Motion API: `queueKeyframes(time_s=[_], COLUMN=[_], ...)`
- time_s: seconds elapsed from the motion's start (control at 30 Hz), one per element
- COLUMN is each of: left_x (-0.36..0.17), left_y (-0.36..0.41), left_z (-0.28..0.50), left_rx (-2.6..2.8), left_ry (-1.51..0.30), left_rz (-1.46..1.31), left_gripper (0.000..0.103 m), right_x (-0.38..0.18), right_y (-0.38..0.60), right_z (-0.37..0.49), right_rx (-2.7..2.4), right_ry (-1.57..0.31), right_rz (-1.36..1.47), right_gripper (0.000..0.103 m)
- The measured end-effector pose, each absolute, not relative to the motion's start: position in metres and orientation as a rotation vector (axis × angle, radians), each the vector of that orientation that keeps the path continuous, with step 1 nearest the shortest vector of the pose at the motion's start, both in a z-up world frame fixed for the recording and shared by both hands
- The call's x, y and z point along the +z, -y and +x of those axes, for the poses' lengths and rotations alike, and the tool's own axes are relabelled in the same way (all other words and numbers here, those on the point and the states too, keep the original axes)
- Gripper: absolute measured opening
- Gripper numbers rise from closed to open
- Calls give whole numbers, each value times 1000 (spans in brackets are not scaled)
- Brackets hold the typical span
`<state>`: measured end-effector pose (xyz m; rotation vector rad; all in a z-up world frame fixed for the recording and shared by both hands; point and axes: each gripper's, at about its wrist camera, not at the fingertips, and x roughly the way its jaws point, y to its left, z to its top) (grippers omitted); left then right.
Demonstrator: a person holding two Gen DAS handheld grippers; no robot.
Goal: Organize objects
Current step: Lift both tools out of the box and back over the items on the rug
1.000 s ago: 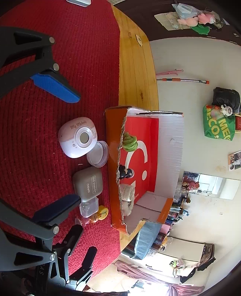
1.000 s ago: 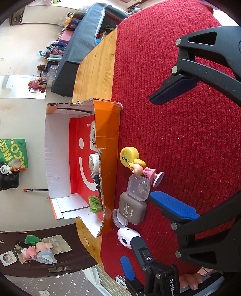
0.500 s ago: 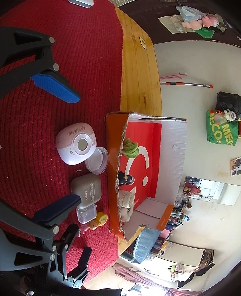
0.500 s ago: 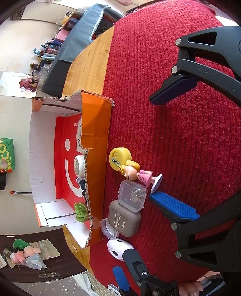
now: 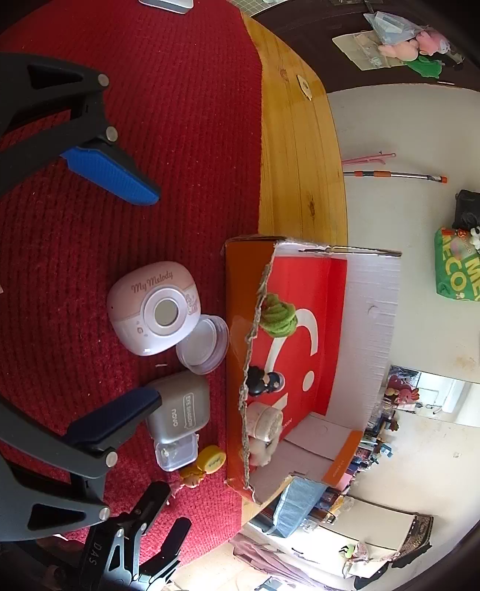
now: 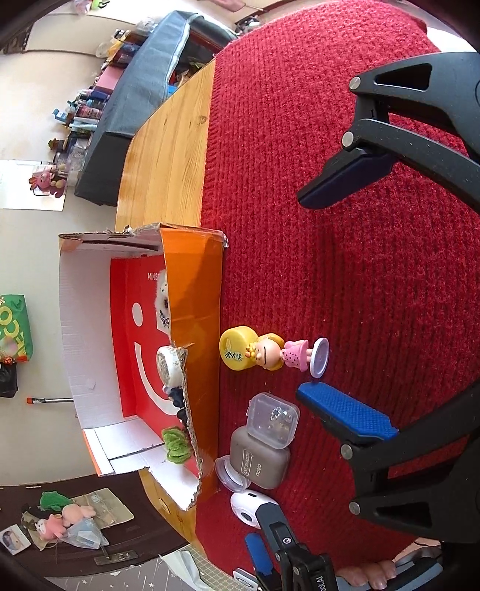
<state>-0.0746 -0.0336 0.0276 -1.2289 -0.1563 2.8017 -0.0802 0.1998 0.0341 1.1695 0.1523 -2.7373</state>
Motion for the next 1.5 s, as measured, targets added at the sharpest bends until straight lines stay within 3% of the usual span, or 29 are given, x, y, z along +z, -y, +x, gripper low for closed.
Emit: queueKeyframes(time_s=[0.77,1.5], left_x=[17,19], left_y=[39,48], left_z=[-84,-86], left_rx=[2752,2825], left_ry=[36,82], left_rz=[-1363,-1383], left_gripper=[103,103], right_x=[27,28], right_y=[-196,-194], right_z=[-87,-86], right_rx=[-2705,-2707], right_ry=[-205,-209], right_rz=[1208,1194], right_gripper=[96,96])
